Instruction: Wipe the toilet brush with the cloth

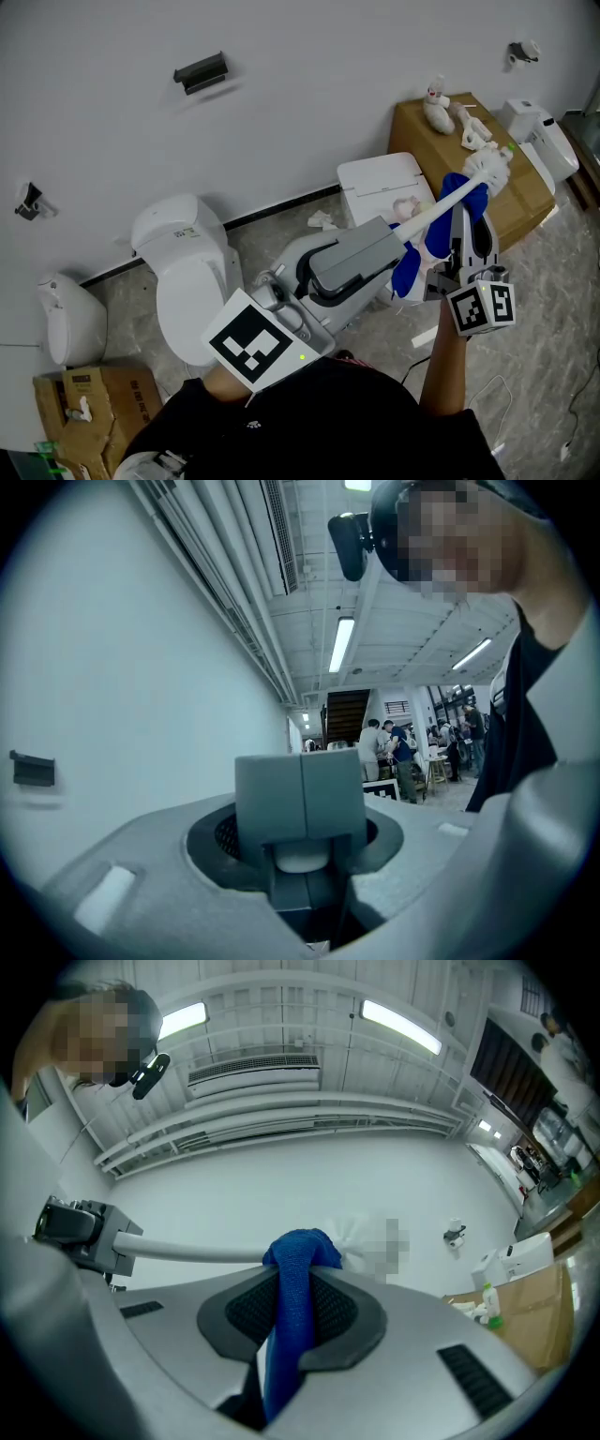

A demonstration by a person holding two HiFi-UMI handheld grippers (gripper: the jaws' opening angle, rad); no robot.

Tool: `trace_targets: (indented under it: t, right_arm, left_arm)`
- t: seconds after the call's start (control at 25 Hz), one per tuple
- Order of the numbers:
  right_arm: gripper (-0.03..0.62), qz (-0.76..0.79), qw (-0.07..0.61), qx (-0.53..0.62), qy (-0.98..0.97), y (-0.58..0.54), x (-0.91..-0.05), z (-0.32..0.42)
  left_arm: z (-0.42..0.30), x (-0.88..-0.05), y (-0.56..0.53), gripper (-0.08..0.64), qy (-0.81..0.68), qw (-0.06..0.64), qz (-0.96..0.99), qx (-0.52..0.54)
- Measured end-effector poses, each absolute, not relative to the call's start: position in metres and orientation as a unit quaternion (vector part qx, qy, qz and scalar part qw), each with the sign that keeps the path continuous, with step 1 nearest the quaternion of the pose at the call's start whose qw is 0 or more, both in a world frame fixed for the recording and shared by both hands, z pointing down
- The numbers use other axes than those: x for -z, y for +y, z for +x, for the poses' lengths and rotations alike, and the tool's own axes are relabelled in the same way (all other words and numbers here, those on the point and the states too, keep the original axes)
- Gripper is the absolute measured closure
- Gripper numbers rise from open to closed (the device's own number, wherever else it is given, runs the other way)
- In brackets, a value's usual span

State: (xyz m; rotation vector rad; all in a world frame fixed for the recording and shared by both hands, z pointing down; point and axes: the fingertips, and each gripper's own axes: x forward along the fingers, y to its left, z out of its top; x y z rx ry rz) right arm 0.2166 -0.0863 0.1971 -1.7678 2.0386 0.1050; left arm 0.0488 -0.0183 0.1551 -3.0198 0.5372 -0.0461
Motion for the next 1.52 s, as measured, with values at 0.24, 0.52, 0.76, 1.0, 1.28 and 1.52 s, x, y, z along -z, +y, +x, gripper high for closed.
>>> trace_targets:
  t: [0.24,0.52,0.76,1.0,1.28,1.52]
  right_arm:
    - [0.528,-0.619,0.208,-0.034,0.757,-0.094,-0.199,0.192]
    - [0.528,-0.580,0.192,-0.023,0.791,-0.098,-0.207,0.150]
    - [0.528,-0.536,0.197,-0.035,0.820,-0.095,-0.201,0.113]
    - [0.528,-0.500,0.195,-0.040,0.843,-0.091,-0.197,0.085]
    - [0.528,-0.463,0.207,-0.053,0.860,-0.084,-0.191,0.066]
    - [0.528,-0.446,0.230,-0.062,0.862,-0.078,-0.183,0.061]
  left_arm:
    - [0.044,-0.150,-0.026,0.391,0.180,0.030,-0.983,0.007]
    - [0.042,-0.147,-0.026,0.391,0.178,0.026,-0.984,0.000]
    - [0.042,-0.149,-0.026,0.391,0.180,0.030,-0.983,0.003]
    - [0.041,-0.148,-0.027,0.391,0.183,0.029,-0.983,0.003]
    - [0.044,-0.151,-0.028,0.391,0.188,0.029,-0.982,0.006]
    - [0.042,-0.152,-0.029,0.391,0.189,0.027,-0.982,0.006]
